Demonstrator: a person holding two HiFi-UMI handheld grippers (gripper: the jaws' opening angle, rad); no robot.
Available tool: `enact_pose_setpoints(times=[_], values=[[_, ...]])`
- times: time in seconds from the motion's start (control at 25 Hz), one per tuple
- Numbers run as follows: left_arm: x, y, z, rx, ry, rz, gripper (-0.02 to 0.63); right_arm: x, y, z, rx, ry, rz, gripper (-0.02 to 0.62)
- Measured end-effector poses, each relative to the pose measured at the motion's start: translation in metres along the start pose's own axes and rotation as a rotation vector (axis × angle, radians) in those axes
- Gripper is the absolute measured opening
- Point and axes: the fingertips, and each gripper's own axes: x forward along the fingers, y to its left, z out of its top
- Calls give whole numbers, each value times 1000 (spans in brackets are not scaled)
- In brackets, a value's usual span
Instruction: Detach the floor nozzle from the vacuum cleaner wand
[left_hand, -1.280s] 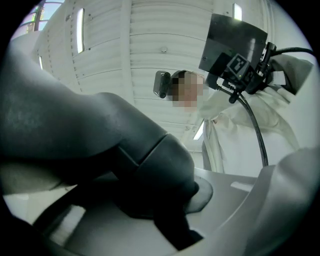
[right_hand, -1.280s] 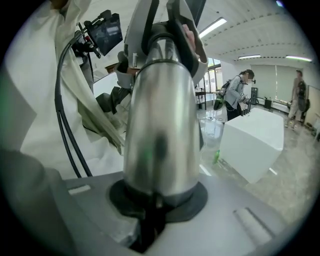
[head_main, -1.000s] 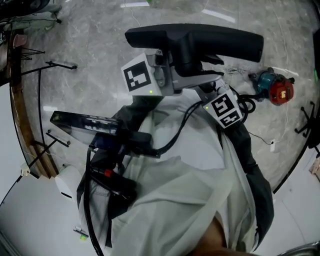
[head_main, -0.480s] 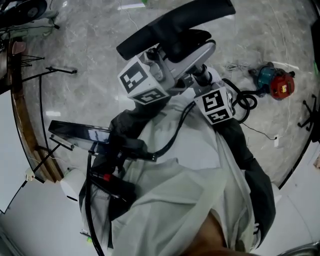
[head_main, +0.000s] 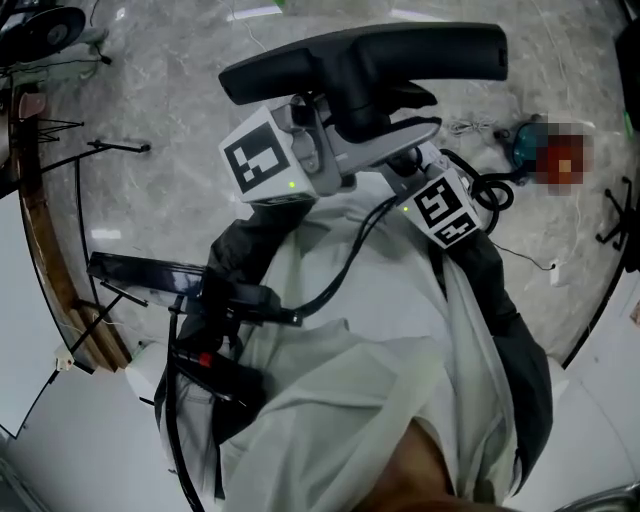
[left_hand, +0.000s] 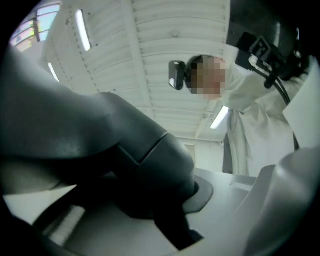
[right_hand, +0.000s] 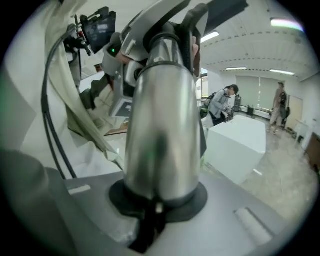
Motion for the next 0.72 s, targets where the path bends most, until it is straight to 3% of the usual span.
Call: enact_pose_setpoints(times=[0.08,0.2,0.32,0.44,0.56,0.72], values=[[-2,-12,-2,44,17,-78,72,-2,10,2,-6,-11,109,46],[-9,-24,2,34,-75,-192,72,-6,24,1,-6,-15,251,48],[-11,-37,-2,47,-89,-291,72,-11,34,-4,-12,-10,329,49],[-12,-42,0,64,-94,-333,72,-10,33,-2,-9,-14,297,51],[-8,-32,1,94,-88,-248,69,-6,22,1,18,-10,196,51],[-9,-10,3,64,-82,-132,66,3,4,7,60,3,40,52]])
